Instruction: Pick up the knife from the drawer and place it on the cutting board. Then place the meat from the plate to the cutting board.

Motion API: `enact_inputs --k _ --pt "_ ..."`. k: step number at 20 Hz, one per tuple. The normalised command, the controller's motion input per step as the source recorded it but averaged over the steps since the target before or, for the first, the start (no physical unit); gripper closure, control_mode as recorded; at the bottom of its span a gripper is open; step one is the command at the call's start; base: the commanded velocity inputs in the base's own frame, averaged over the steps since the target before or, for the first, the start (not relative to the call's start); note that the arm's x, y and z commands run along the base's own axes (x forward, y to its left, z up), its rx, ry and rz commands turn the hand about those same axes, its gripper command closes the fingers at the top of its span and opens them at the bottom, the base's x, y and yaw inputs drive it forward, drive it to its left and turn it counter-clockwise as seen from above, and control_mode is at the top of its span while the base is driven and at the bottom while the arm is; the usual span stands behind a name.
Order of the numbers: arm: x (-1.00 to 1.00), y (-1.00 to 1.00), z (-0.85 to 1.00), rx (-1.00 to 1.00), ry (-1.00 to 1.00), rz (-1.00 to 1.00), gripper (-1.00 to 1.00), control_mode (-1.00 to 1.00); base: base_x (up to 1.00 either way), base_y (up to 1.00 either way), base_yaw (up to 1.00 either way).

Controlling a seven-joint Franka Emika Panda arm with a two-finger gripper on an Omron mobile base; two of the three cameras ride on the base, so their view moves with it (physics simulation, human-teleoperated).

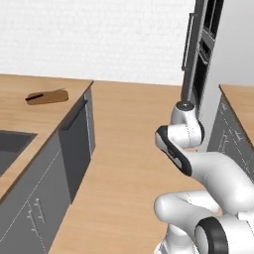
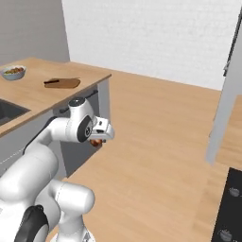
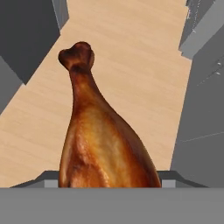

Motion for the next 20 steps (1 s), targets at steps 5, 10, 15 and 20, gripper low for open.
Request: enact_inputs --k 5,10,15,20 --pt "0.0 0.0 0.0 0.0 0.0 0.0 1.0 1.0 1.0 0.0 0.32" --pt "0.0 0.0 0.0 0.0 0.0 0.0 1.0 1.0 1.0 0.0 0.57" --pt "0.0 0.0 0.0 0.0 0.0 0.0 1.0 1.0 1.0 -0.15 0.58" --pt "0.0 0.0 0.0 0.0 0.0 0.0 1.0 1.0 0.91 -0.64 0.43"
